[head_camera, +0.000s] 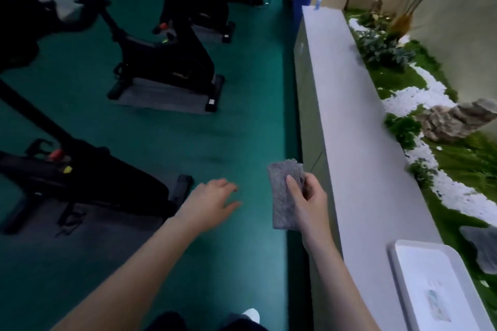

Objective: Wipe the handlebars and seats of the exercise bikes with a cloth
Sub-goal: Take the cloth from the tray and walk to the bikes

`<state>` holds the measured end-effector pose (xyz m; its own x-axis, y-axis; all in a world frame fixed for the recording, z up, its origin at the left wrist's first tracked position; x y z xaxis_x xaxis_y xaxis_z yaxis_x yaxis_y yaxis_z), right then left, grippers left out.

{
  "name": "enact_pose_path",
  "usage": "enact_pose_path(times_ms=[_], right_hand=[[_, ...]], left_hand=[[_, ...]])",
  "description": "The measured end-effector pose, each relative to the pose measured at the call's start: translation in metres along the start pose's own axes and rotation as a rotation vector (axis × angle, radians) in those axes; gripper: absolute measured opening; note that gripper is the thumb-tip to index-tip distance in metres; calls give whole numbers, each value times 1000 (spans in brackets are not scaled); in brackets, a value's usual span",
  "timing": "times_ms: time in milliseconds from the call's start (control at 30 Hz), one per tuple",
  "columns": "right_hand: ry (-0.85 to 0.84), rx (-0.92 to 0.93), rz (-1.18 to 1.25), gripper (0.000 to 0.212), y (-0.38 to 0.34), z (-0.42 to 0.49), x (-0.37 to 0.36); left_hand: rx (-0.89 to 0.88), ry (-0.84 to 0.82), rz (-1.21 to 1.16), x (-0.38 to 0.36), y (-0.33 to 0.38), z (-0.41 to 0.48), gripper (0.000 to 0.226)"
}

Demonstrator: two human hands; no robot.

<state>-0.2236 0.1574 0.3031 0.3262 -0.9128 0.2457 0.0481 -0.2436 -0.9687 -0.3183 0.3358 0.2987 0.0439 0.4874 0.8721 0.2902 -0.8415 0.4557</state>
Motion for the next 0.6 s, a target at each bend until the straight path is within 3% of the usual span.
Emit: enact_pose_path(times_ms=[100, 300, 600], right_hand=[[-89, -22, -8, 3, -12, -18, -43], [-214, 2, -28, 7, -37, -73, -132], [-404, 66, -82, 7, -71, -175, -255]], left_hand=[[117, -14, 131, 6, -55, -52, 49], [387, 27, 57, 20, -159, -159, 45], [526, 194, -26, 39, -249, -300, 42]])
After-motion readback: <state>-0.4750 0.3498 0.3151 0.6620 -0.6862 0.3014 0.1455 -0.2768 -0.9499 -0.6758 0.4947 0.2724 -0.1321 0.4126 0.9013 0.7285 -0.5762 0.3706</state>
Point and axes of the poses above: each hand's wrist, its own z-axis towards the middle knuckle, its own x-axis out of the back of the hand, y = z × x, the point moved 1 cm from there along z, towards the middle knuckle, and after that the axes turned 11 degrees about -z, right-handed, at the moved point
